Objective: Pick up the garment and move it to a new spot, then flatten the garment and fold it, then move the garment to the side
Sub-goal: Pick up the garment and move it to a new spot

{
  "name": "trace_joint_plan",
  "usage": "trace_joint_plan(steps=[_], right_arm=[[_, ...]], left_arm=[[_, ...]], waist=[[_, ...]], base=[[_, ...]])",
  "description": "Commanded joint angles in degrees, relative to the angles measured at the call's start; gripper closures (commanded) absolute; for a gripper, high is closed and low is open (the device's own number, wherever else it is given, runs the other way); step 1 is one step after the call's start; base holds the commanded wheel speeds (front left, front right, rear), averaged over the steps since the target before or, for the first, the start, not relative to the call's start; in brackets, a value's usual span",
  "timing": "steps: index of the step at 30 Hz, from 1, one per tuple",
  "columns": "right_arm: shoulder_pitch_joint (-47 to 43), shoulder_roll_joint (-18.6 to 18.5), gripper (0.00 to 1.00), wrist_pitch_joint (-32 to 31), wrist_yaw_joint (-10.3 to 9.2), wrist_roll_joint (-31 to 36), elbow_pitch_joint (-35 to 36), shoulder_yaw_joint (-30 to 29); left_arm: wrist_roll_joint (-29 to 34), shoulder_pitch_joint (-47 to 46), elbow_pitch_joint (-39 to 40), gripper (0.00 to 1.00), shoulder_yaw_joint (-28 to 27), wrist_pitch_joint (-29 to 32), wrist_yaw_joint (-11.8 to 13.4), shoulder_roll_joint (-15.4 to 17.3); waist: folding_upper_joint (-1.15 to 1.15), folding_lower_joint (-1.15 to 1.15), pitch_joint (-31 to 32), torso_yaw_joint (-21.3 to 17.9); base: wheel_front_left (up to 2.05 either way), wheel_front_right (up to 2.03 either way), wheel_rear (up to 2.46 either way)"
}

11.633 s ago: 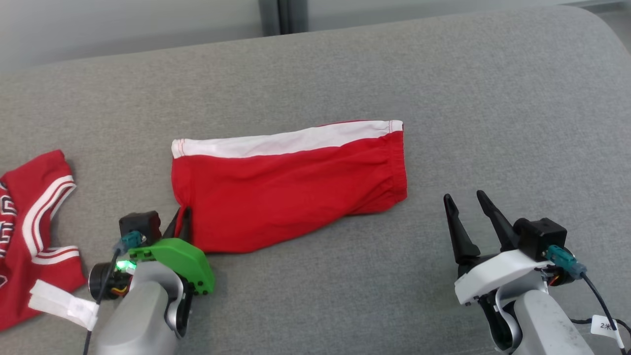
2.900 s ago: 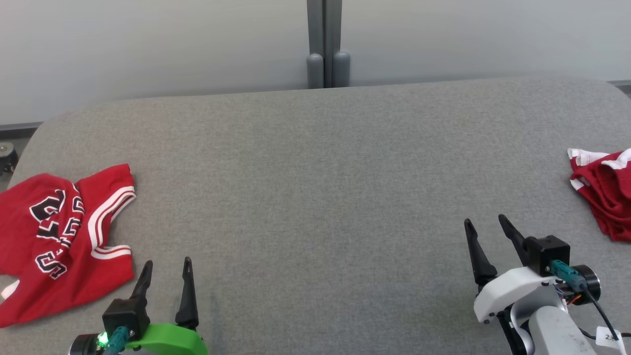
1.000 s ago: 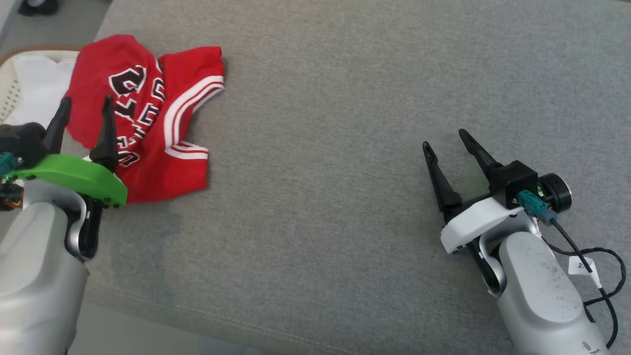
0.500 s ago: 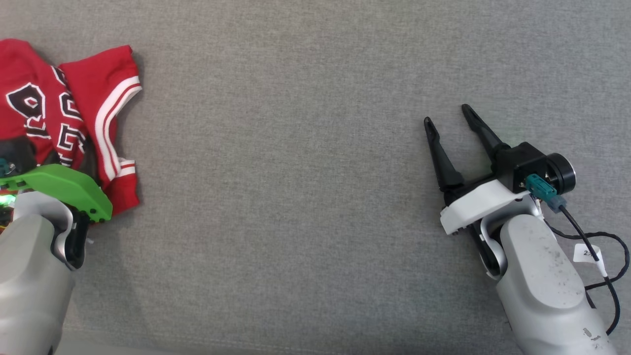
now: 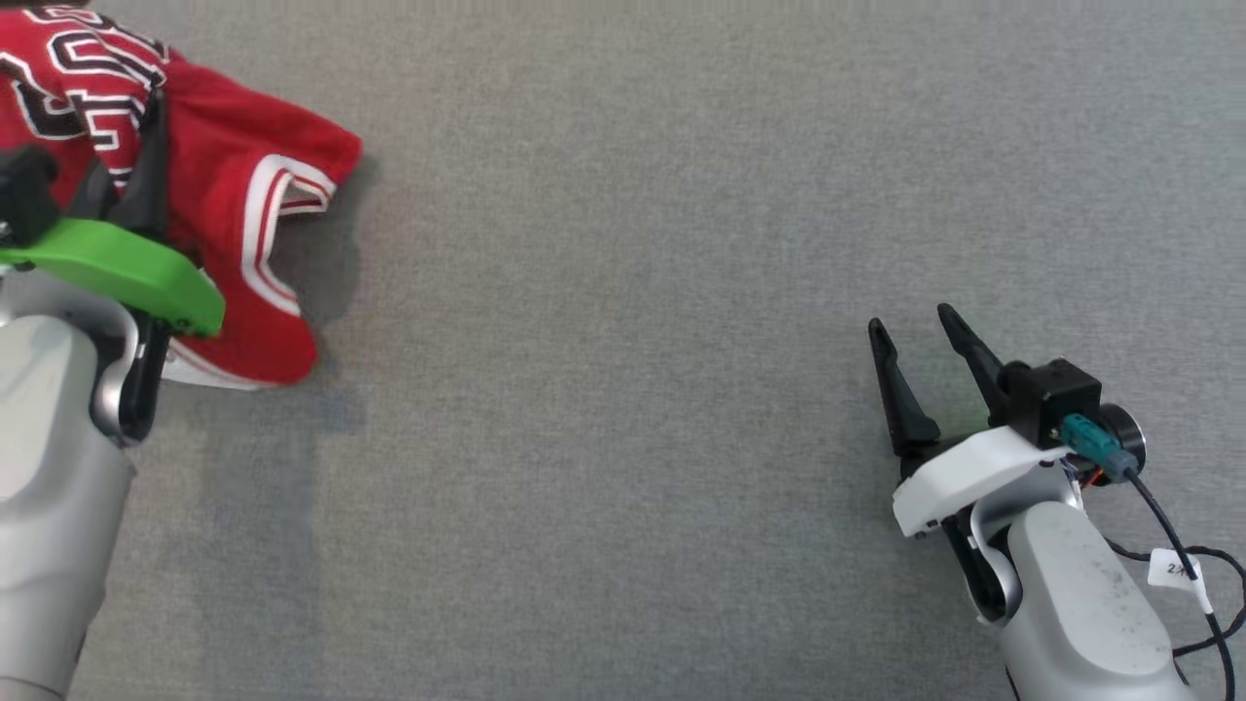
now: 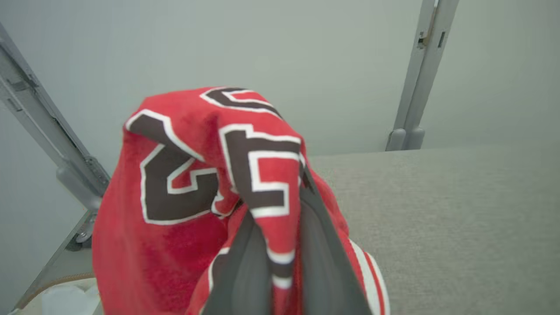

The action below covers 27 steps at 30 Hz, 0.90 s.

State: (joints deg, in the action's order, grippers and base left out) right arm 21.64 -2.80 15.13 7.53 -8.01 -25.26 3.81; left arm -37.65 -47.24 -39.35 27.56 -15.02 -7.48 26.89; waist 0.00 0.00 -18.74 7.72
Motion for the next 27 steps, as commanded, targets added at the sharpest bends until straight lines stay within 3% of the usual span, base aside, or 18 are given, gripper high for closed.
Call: trace_joint_plan(steps=[1,7,12,20,21,22,23,27], right_arm=[[-1.21,-0.23,0.00,0.02,-0.09,-0.56,-0.14,0.02],[-2.82,-0.23,0.00,0.02,-0.09,-2.51,-0.07,1.20],[-3.22,-0.22,0.00,0.02,-0.09,-3.34,0.17,1.89],[-3.45,-0.16,0.00,0.02,-0.09,-4.90,0.83,2.82],[-3.60,-0.17,0.00,0.02,-0.09,-5.05,0.94,2.88],[-3.69,-0.20,0.00,0.02,-0.09,-5.31,1.01,2.98],[-3.72,-0.20,0.00,0.02,-0.09,-5.45,1.01,3.08],[-4.11,-0.19,0.00,0.02,-0.09,-5.66,0.84,3.14]], left_arm=[[1.65,1.09,2.12,1.00,-0.04,-0.18,0.00,-0.63],[4.70,1.97,10.64,1.00,1.76,-0.19,0.00,-4.14],[4.99,0.70,13.86,1.00,4.96,-0.19,0.00,-9.79],[6.17,0.10,10.59,1.00,8.05,-0.19,0.00,-18.24],[5.92,0.72,9.65,0.76,7.50,-0.20,0.00,-19.08],[6.11,1.40,8.53,0.13,6.64,-0.20,0.19,-19.63],[7.10,1.73,7.69,0.00,6.21,-0.19,0.57,-19.70],[9.92,4.62,5.56,0.00,3.25,-0.19,1.35,-20.25]], waist=[[0.00,0.00,4.15,-4.03],[0.00,0.00,6.19,-11.11],[0.00,0.00,6.18,-17.40],[0.00,0.00,4.69,-23.45],[0.00,0.00,4.62,-23.64],[0.00,0.00,4.56,-23.84],[0.00,0.00,4.54,-23.93],[0.00,0.00,4.89,-23.10]], base=[[0.00,0.00,0.00],[0.00,0.00,0.00],[0.00,0.00,0.00],[0.00,0.00,0.00],[0.00,0.00,0.00],[0.00,0.00,0.00],[0.00,0.00,0.00],[0.00,0.00,0.00]])
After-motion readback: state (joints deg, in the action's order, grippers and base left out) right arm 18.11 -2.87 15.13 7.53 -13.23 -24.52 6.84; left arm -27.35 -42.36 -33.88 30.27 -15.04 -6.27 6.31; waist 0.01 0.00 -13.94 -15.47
